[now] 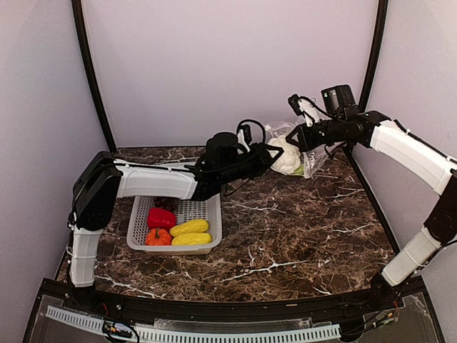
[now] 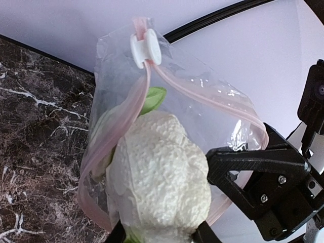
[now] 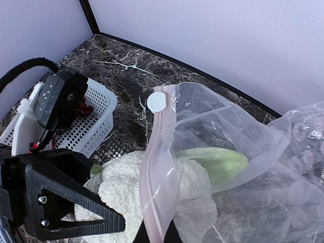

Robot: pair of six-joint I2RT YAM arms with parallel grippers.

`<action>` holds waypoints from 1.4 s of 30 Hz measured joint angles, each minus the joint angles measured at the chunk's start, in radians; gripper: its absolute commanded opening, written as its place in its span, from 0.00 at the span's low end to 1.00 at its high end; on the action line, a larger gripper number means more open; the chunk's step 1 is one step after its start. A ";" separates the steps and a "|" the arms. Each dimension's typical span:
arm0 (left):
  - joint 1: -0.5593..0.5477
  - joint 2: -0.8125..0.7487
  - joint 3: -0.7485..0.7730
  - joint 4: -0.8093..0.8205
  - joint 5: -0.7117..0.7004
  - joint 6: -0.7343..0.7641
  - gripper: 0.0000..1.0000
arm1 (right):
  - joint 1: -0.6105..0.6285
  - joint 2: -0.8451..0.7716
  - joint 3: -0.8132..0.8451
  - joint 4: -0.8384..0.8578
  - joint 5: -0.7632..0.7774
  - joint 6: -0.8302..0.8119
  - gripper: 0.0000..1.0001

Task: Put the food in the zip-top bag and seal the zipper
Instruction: Place the fake vegetable in the zipper food storage bag.

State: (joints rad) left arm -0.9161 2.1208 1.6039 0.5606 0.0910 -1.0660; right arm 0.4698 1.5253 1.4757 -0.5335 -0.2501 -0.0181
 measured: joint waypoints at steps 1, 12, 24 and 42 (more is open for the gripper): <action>0.003 0.004 -0.006 0.029 0.000 0.000 0.09 | 0.003 -0.003 0.000 0.001 -0.002 0.000 0.00; 0.013 0.024 -0.094 0.293 0.010 0.063 0.06 | 0.008 -0.019 0.000 0.010 -0.019 -0.031 0.00; 0.008 0.058 0.120 -0.014 0.041 0.375 0.02 | -0.100 -0.090 -0.085 0.057 -0.168 -0.055 0.00; 0.008 0.046 0.095 -0.256 0.085 0.423 0.57 | -0.136 0.032 -0.114 0.061 -0.501 -0.071 0.00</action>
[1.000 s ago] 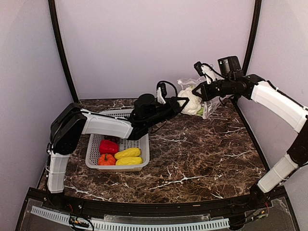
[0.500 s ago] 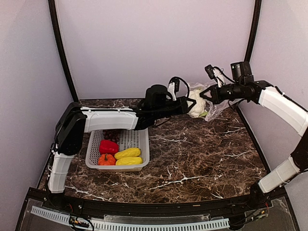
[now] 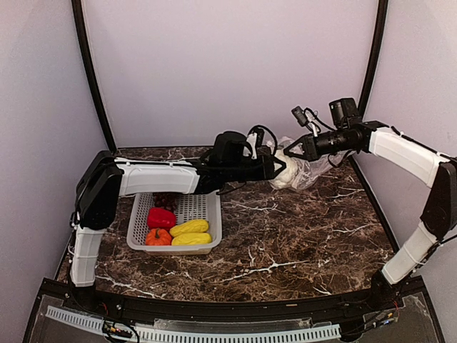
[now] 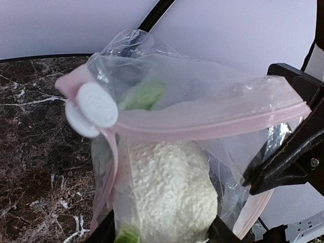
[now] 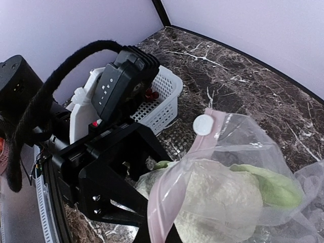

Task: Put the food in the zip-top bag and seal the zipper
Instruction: Place the fake vegetable in the zipper food storage bag.

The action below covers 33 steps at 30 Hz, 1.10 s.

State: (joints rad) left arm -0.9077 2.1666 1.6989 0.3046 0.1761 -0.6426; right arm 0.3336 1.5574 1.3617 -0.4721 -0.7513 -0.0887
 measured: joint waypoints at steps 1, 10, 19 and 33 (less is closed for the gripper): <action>0.001 -0.010 -0.008 0.000 0.002 -0.004 0.59 | 0.000 0.005 0.008 -0.001 -0.022 0.005 0.00; 0.003 -0.143 -0.013 -0.018 -0.042 0.050 0.99 | -0.041 0.008 0.095 0.022 -0.267 0.136 0.00; 0.003 -0.256 0.036 -0.091 -0.054 0.129 0.99 | -0.078 0.021 0.091 0.111 -0.414 0.290 0.00; -0.132 -0.479 -0.283 -0.143 -0.235 0.160 0.56 | -0.137 0.032 0.005 0.275 -0.441 0.453 0.00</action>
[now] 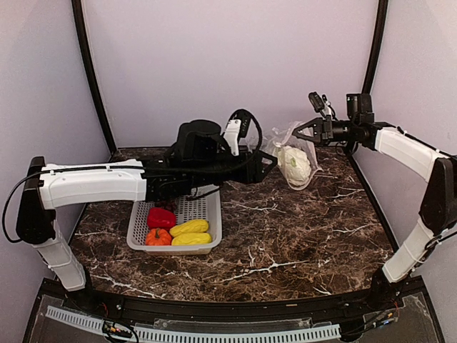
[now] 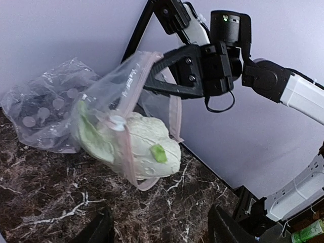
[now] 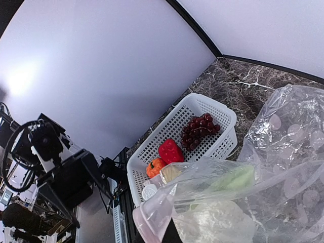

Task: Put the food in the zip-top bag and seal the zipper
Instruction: Place the fake vegetable in the zipper food storage bag, then adjust the zipper food storage bag at the center of the board.

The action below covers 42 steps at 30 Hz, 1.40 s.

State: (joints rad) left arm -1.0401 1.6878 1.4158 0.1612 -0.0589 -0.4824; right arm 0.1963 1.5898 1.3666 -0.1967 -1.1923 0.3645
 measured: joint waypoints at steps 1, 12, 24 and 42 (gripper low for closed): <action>-0.019 0.008 -0.001 0.000 -0.007 0.000 0.53 | 0.000 0.002 0.000 0.009 0.000 0.008 0.00; -0.025 0.220 -0.005 0.054 -0.058 -0.150 0.64 | 0.000 0.008 -0.042 0.065 0.011 0.053 0.00; -0.014 0.366 0.155 0.077 0.005 -0.221 0.54 | 0.000 0.008 -0.063 0.079 0.045 0.058 0.00; 0.055 0.511 0.235 0.139 0.101 -0.298 0.10 | 0.000 -0.013 -0.091 0.098 0.070 0.060 0.00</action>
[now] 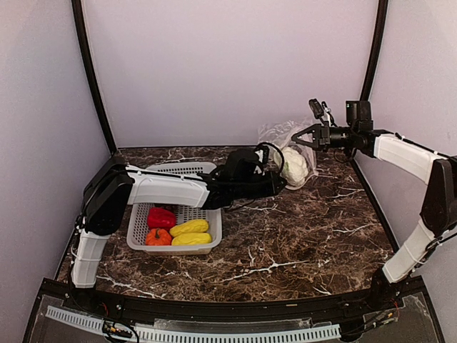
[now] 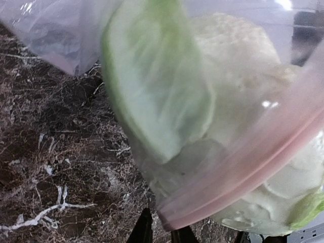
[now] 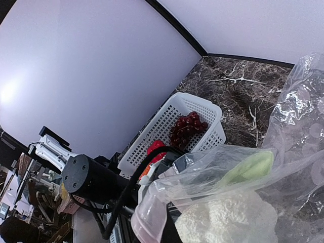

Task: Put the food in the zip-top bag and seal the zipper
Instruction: Adjust the zipper food storage bag at the center of the board.

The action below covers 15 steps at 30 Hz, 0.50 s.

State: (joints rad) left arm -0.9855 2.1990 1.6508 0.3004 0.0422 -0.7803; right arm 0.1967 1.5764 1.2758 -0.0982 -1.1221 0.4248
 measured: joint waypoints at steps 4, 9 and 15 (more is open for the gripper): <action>0.001 0.000 0.023 0.021 0.011 0.036 0.01 | 0.000 0.000 0.000 0.000 0.008 0.000 0.00; 0.002 0.000 0.037 0.025 0.021 0.061 0.01 | 0.000 -0.006 -0.007 -0.004 0.026 -0.008 0.00; 0.002 -0.006 0.037 -0.024 0.046 0.069 0.01 | 0.005 -0.046 0.014 -0.122 0.235 -0.120 0.00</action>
State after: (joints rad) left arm -0.9836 2.1925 1.6882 0.2768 0.0883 -0.7116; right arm 0.2012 1.5307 1.2900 -0.2199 -0.8875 0.3050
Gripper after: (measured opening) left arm 0.012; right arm 0.003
